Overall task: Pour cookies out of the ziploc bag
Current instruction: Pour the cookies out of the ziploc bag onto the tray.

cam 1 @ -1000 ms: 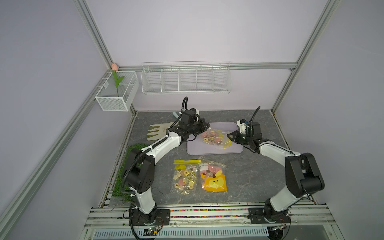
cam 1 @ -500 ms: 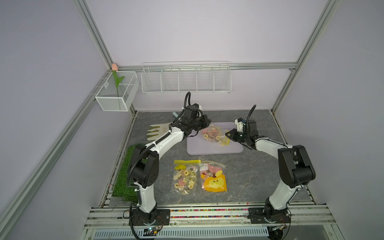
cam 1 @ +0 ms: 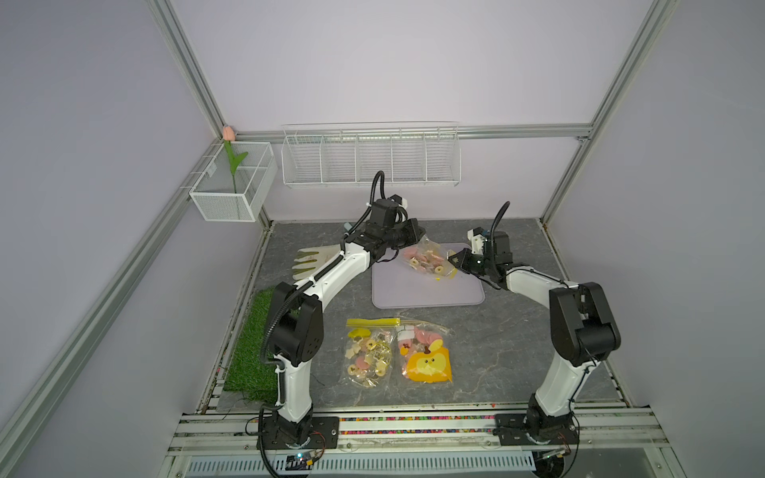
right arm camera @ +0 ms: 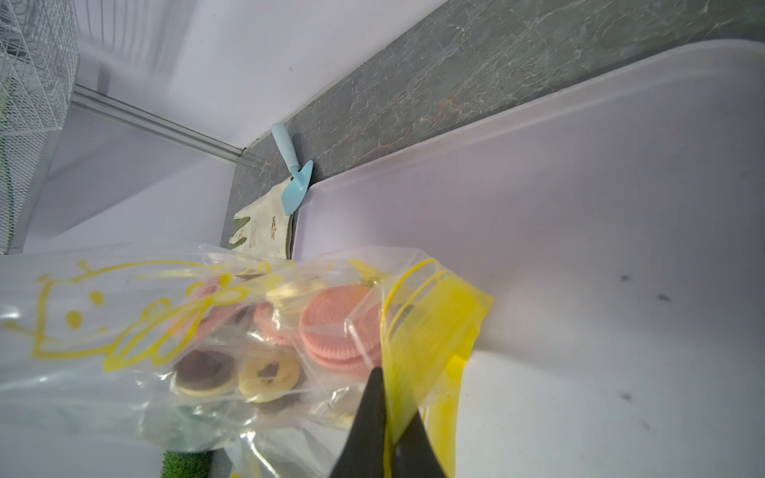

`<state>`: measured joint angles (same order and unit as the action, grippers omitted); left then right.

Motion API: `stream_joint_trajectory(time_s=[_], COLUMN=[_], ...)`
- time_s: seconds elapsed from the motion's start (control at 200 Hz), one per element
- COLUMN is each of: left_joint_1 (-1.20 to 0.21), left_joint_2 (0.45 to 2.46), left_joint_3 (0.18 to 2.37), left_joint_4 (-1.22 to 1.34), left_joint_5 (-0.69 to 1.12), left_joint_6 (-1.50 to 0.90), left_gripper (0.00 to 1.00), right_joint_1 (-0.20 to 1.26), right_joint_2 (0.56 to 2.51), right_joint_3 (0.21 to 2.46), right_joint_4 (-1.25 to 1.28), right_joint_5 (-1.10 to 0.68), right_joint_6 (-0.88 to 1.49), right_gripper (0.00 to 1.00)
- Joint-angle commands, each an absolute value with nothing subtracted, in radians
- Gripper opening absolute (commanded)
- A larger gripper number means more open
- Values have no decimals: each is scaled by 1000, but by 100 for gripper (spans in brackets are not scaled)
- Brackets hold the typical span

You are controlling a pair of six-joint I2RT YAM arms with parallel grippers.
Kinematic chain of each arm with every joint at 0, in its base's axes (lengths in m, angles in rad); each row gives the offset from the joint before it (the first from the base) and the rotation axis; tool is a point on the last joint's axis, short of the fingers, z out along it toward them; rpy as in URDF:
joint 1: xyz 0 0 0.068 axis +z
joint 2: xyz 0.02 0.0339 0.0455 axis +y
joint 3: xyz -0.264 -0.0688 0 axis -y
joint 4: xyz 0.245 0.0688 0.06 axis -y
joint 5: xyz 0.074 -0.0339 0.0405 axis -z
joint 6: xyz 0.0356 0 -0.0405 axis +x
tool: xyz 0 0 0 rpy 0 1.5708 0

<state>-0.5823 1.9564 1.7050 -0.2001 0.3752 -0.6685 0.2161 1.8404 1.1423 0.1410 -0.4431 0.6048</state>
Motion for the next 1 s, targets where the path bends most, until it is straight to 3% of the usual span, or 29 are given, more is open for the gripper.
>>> stream_joint_trajectory(time_s=[0.0, 0.39, 0.77, 1.0], left_joint_1=[-577, -577, -578, -577], left_joint_2=[1974, 1964, 1934, 1927], left_joint_3=[1739, 1743, 1747, 1779], left_joint_4=[-182, -211, -252, -280], left_joint_5=[406, 424, 400, 360], left_joint_6=[-632, -578, -537, -513], left_gripper=[0, 0, 0, 0], right_joint_1=[211, 211, 166, 153], right_joint_2=[1861, 1809, 1743, 1740], right_joint_3=[1163, 1128, 1060, 1000], right_joint_4=[125, 151, 125, 156], right_joint_5=[-476, -537, -517, -521], right_joint_6=[595, 602, 590, 594], right_gripper=[10, 25, 9, 7])
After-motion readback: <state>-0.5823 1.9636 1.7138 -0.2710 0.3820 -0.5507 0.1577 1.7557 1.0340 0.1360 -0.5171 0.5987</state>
